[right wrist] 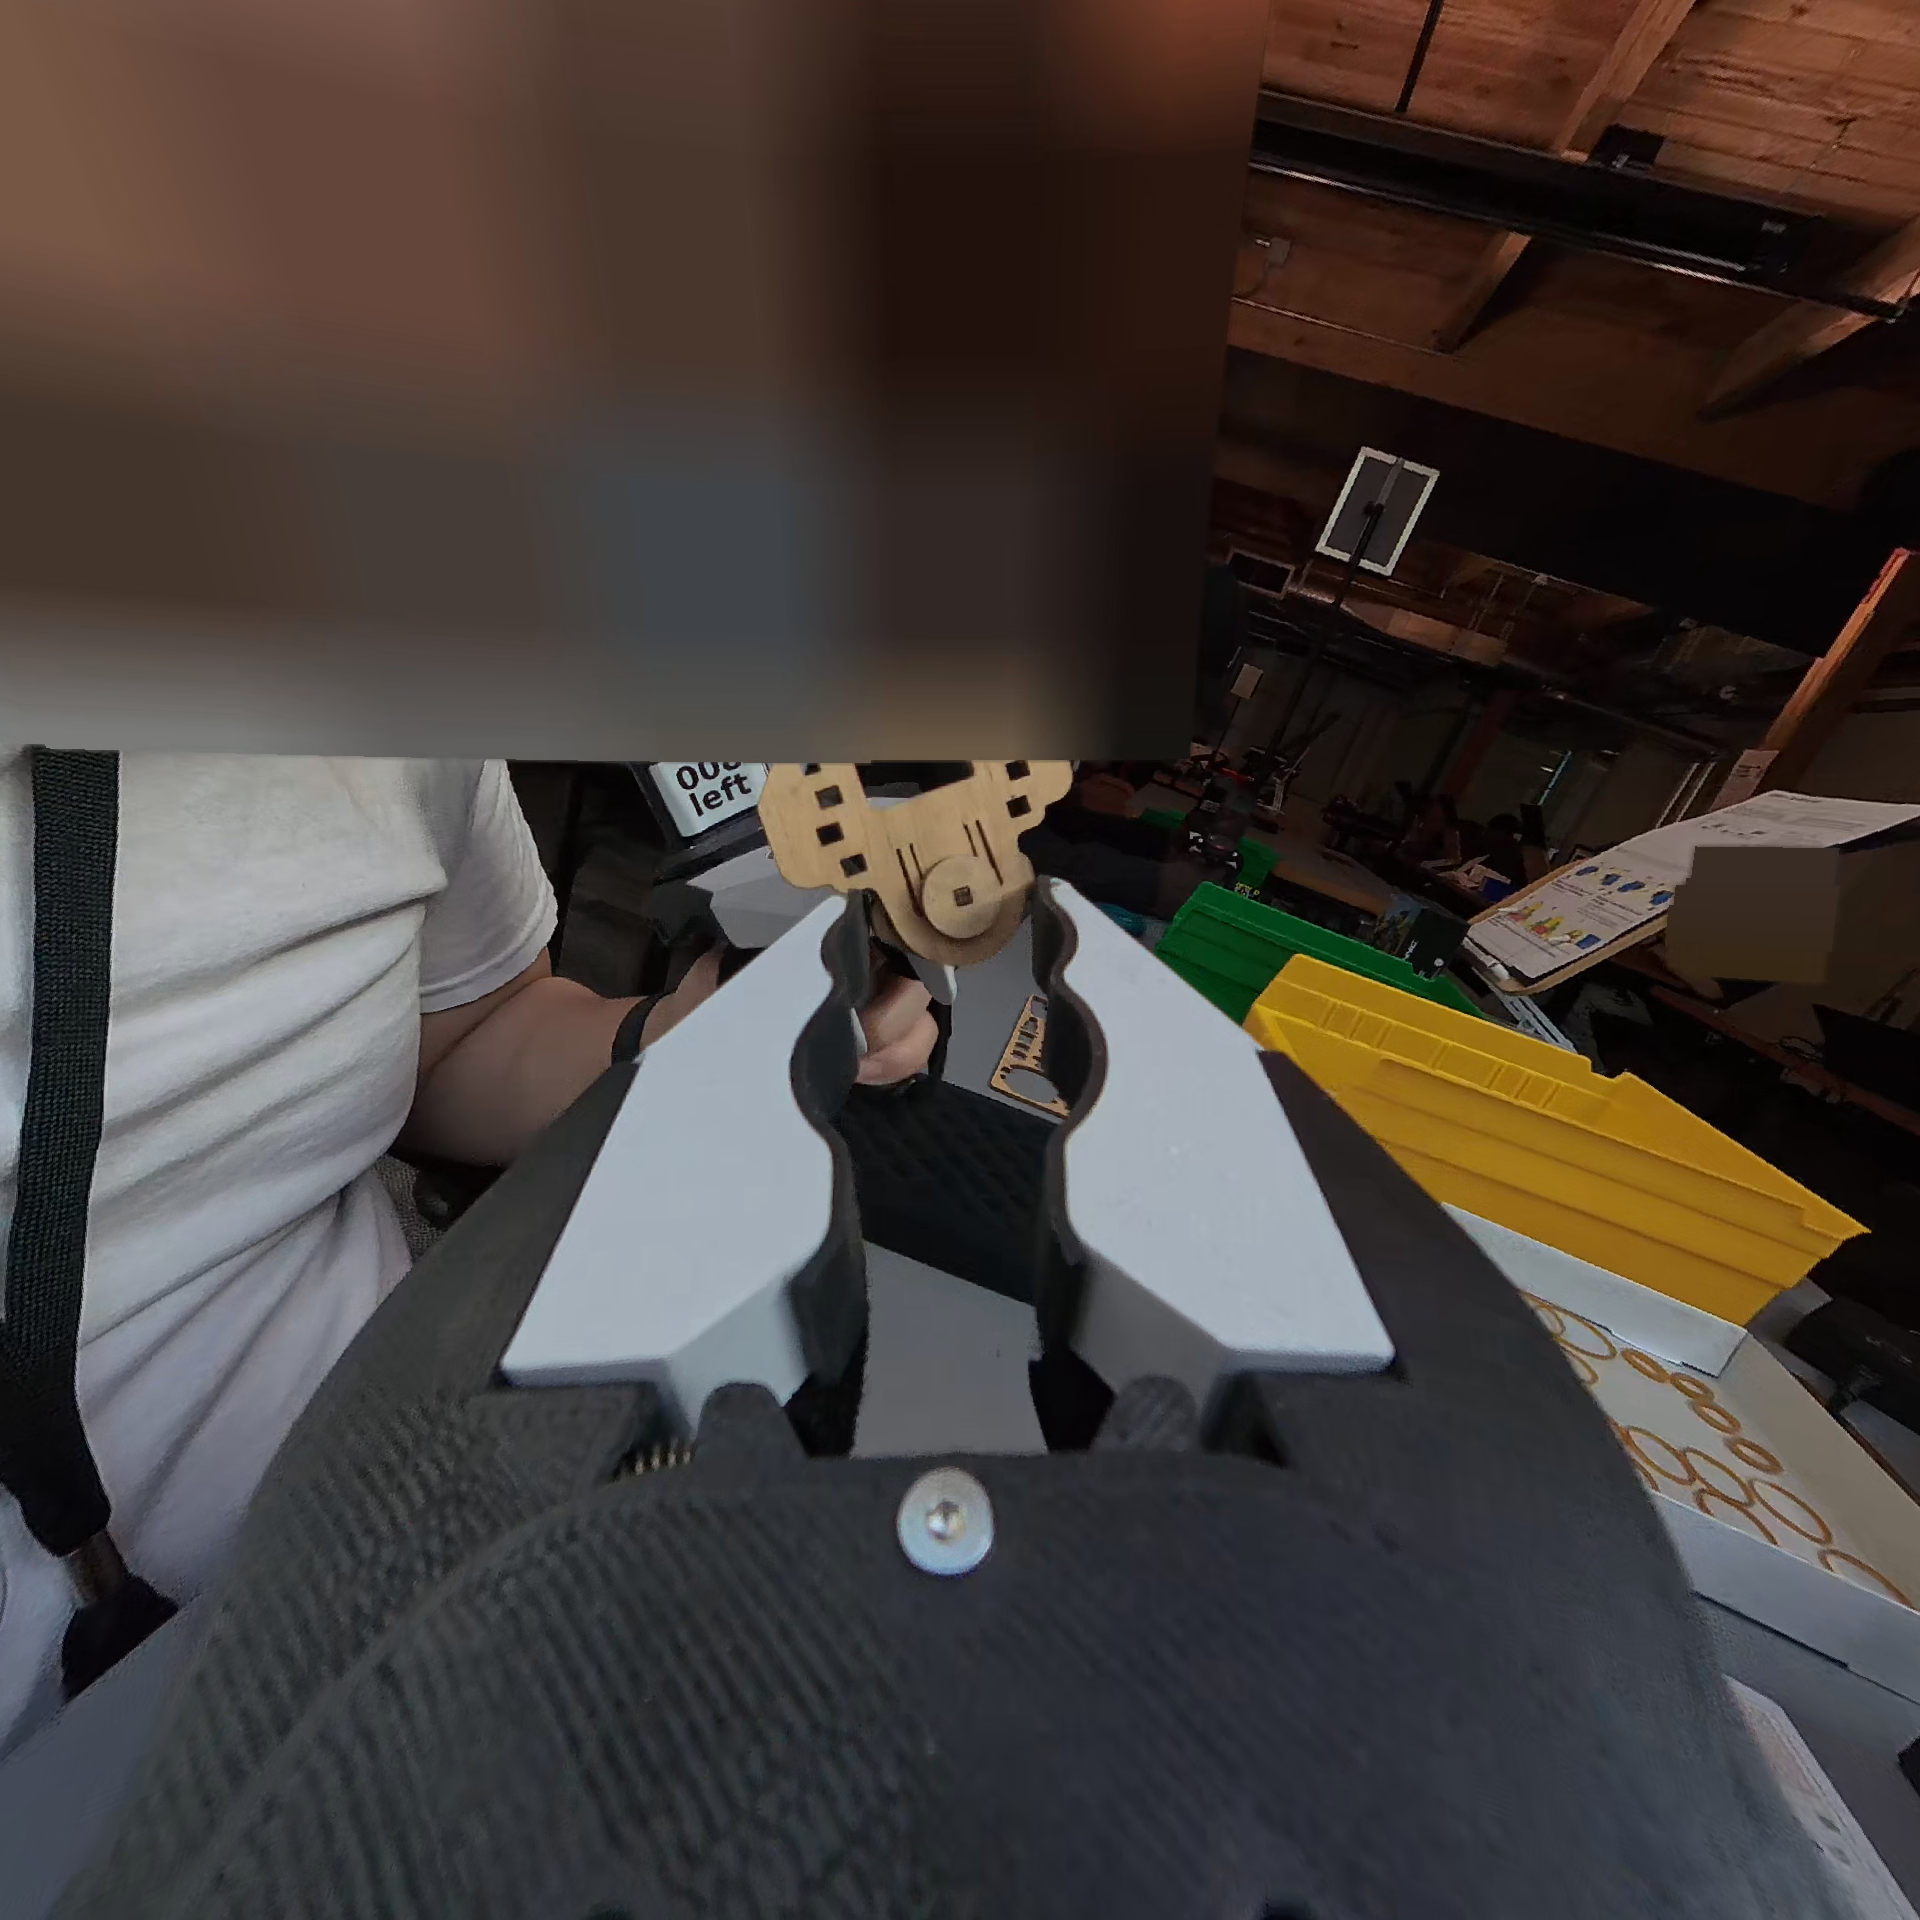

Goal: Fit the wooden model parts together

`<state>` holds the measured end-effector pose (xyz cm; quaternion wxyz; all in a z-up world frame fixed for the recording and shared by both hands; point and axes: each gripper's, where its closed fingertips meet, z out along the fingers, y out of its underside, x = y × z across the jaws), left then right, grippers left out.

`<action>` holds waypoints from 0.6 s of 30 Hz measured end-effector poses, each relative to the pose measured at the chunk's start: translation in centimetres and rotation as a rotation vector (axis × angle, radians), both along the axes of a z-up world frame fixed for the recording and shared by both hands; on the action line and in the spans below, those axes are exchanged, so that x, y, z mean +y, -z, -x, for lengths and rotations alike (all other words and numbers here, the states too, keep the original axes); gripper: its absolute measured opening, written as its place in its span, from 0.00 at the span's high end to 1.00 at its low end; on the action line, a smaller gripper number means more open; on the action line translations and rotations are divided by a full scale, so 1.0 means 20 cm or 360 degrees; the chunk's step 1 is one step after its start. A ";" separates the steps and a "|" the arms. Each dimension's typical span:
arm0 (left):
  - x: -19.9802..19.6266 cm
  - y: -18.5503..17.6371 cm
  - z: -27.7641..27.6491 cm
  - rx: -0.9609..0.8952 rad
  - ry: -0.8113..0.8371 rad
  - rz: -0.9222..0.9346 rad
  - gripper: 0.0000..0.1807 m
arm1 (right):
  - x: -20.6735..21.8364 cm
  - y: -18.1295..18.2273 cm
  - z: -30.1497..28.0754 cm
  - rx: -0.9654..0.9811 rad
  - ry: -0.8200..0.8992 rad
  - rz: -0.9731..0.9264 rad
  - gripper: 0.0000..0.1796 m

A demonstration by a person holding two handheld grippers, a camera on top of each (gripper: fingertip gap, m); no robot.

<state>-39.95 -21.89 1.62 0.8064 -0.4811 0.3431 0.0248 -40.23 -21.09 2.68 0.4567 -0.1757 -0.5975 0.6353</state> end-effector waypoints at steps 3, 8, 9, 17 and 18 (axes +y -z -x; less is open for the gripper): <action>0.02 0.03 0.02 0.0138 -0.0135 -0.0033 0.94 | 0.03 0.05 0.01 -0.0124 -0.0012 -0.0017 0.84; 0.04 0.04 0.08 0.0135 -0.0205 -0.0024 0.94 | 0.11 0.07 0.03 -0.0242 0.0018 0.0051 0.81; 0.05 0.04 0.09 0.0132 -0.0217 -0.0019 0.94 | 0.13 0.07 0.03 -0.0254 0.0020 0.0054 0.81; 0.03 0.01 0.17 -0.0250 0.0068 0.0086 0.95 | 0.12 -0.01 0.01 -0.0218 0.0069 -0.0064 0.81; 0.02 0.00 0.17 -0.0307 0.0134 0.0090 0.95 | 0.11 -0.03 0.01 -0.0213 0.0068 -0.0083 0.81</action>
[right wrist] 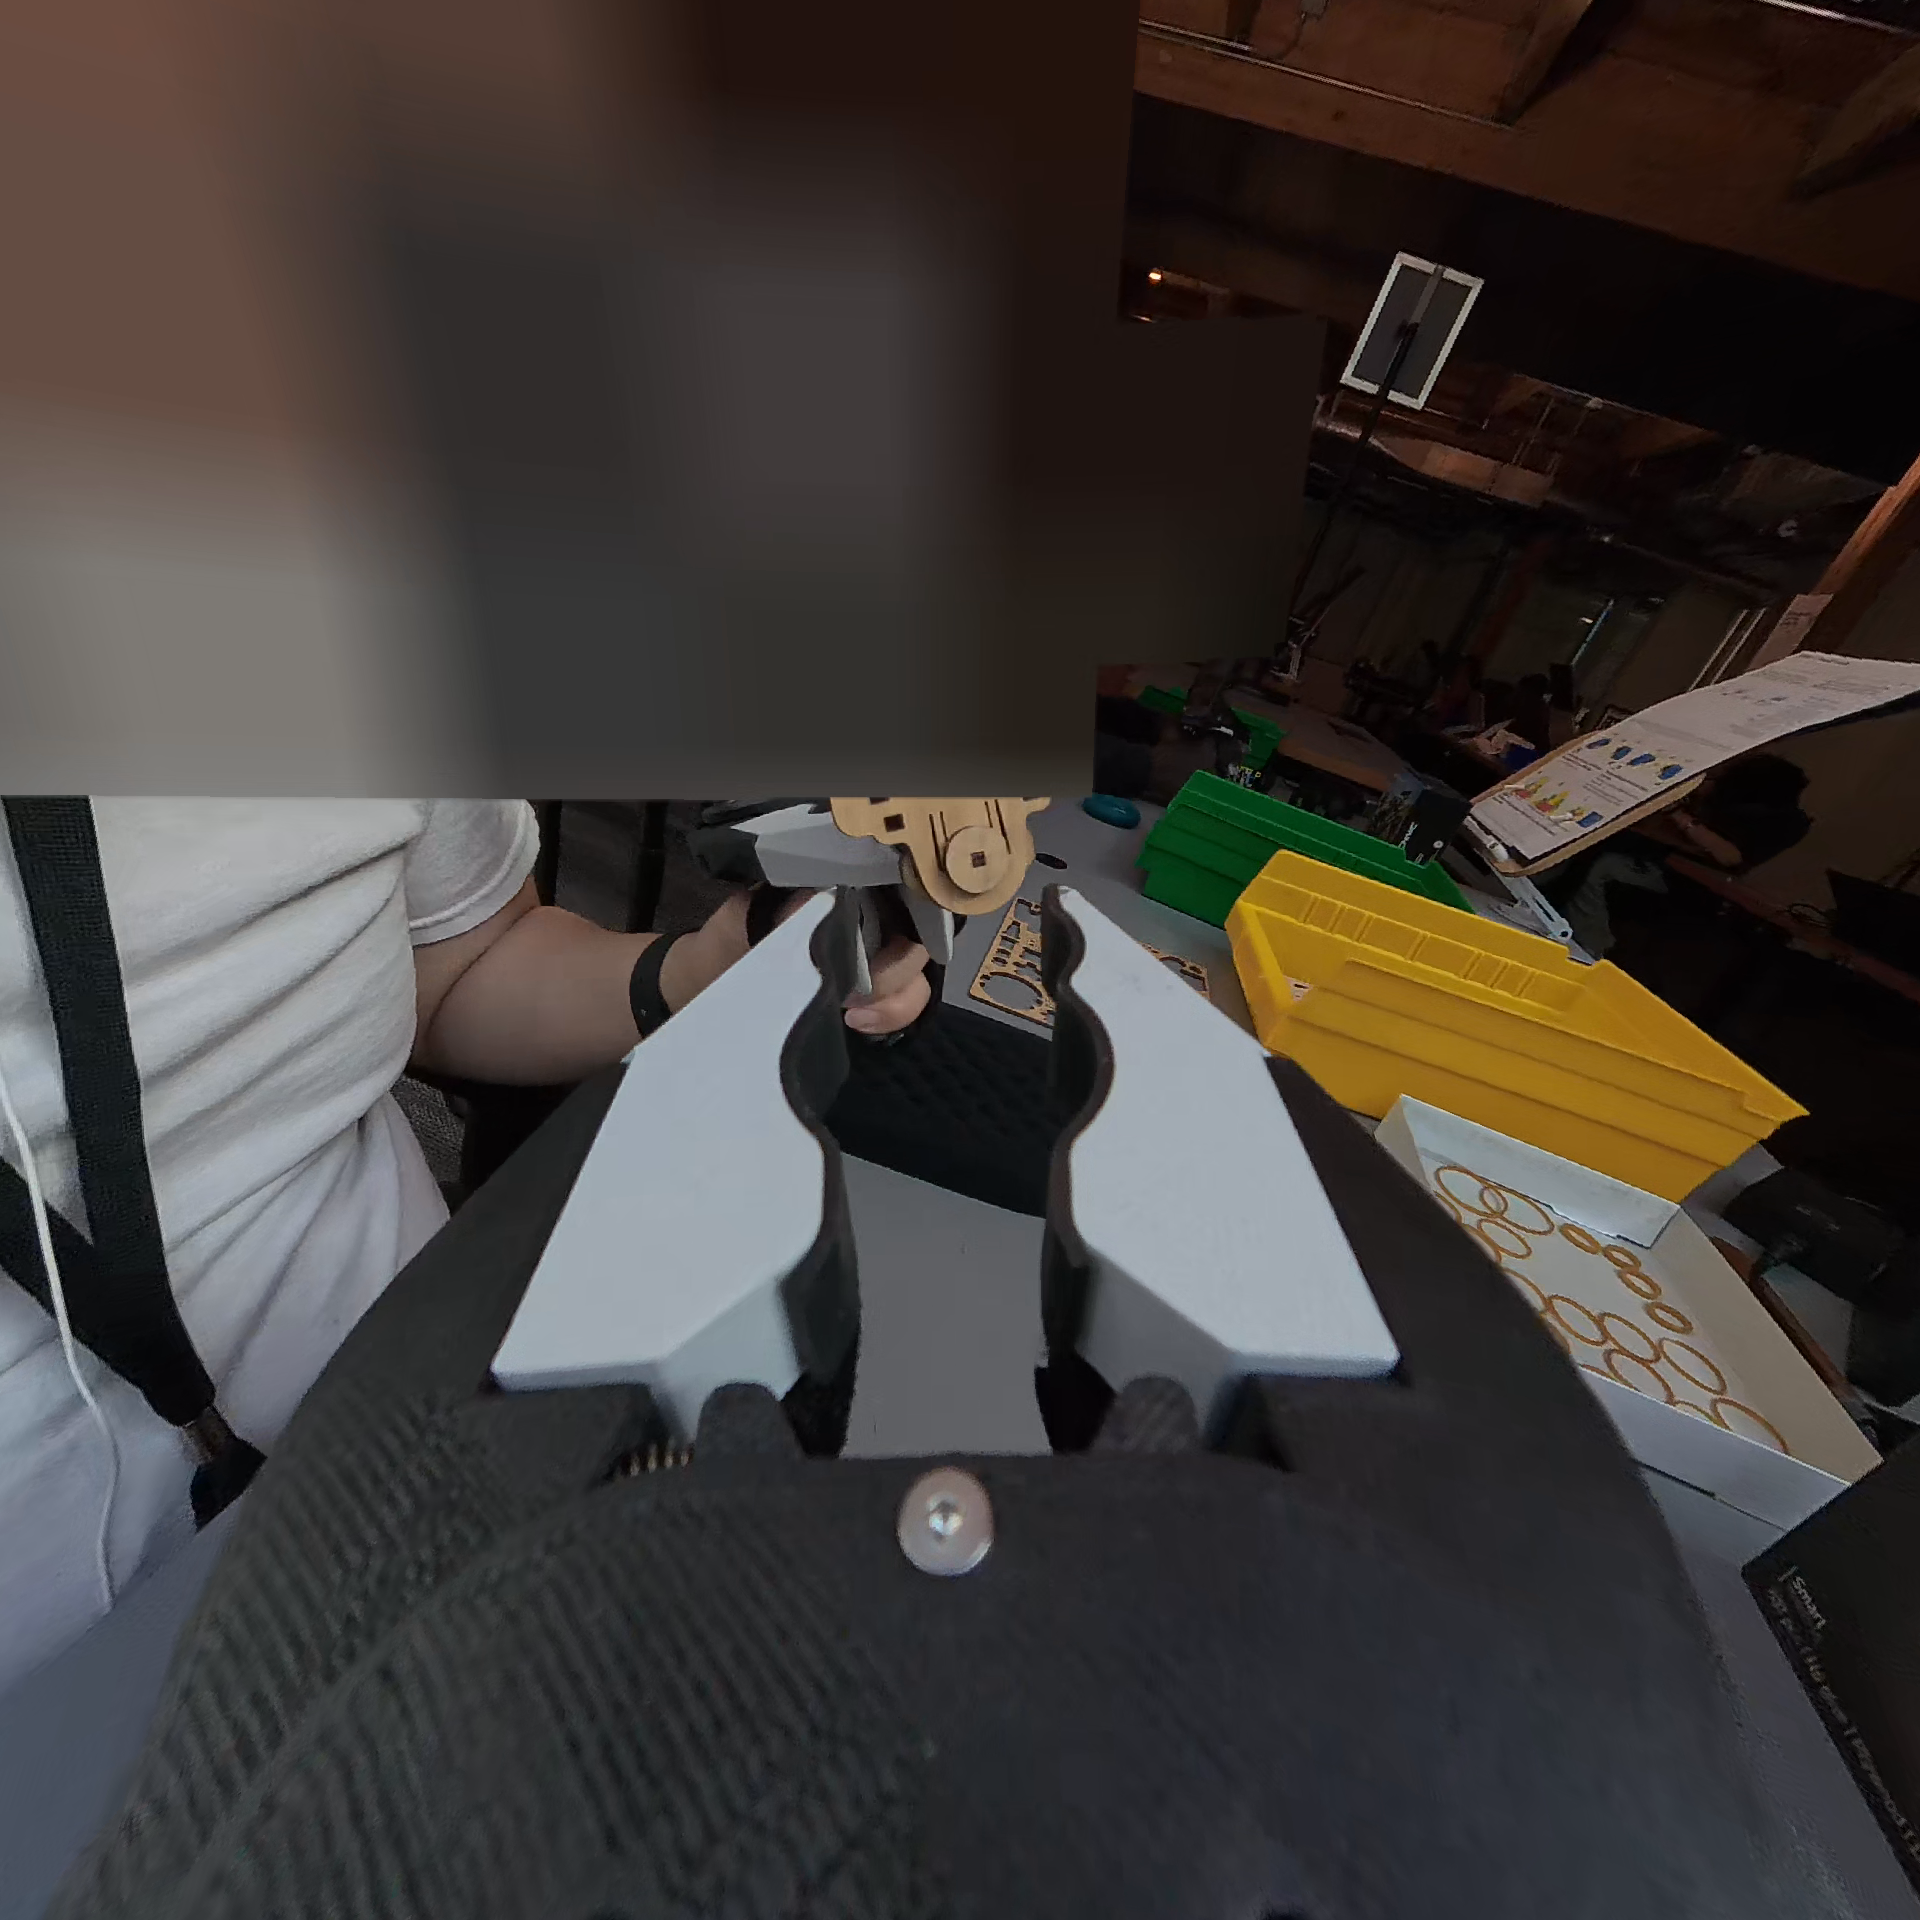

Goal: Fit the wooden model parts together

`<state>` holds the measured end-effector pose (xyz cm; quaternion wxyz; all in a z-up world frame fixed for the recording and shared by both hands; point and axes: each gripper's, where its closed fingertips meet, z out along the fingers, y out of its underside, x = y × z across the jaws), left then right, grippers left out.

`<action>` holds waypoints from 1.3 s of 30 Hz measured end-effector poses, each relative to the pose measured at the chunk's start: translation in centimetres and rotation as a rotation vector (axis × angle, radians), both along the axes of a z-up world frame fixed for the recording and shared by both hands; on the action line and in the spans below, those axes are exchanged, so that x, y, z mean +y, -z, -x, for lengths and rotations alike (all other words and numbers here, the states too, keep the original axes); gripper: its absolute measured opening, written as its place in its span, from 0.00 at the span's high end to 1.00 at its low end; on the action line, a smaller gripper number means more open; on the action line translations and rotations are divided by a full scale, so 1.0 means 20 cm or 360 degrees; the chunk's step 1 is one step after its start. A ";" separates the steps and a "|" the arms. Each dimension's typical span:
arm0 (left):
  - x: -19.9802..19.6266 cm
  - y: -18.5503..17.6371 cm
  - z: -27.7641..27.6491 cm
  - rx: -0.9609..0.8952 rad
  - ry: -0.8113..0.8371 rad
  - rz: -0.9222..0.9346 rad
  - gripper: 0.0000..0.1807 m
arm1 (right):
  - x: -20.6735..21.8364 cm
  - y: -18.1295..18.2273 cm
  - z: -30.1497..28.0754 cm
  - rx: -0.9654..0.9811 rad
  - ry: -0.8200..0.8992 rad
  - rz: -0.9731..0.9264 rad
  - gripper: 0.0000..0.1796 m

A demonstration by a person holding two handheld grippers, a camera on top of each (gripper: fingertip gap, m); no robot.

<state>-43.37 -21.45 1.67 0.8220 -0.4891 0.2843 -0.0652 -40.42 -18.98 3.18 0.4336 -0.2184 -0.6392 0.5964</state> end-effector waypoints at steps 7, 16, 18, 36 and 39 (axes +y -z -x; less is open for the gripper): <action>-0.02 -0.02 -0.04 -0.0162 0.0220 0.0015 0.95 | -0.06 -0.07 -0.01 -0.0092 -0.0039 0.0170 0.94; -0.02 0.00 -0.08 -0.0136 0.0275 0.0029 0.95 | -0.06 -0.03 0.01 -0.0236 -0.0050 0.0200 0.97; -0.01 0.01 -0.09 -0.0087 0.0243 0.0043 0.95 | -0.05 0.00 0.03 -0.0274 -0.0014 0.0180 0.98; 0.22 0.32 0.08 0.0833 -0.0665 0.0478 0.94 | 0.19 0.17 0.15 -0.0772 0.0424 0.0431 0.80; 0.24 0.39 0.07 0.0918 -0.0636 0.0581 0.95 | 0.19 0.28 0.17 -0.0843 0.0545 0.0137 0.81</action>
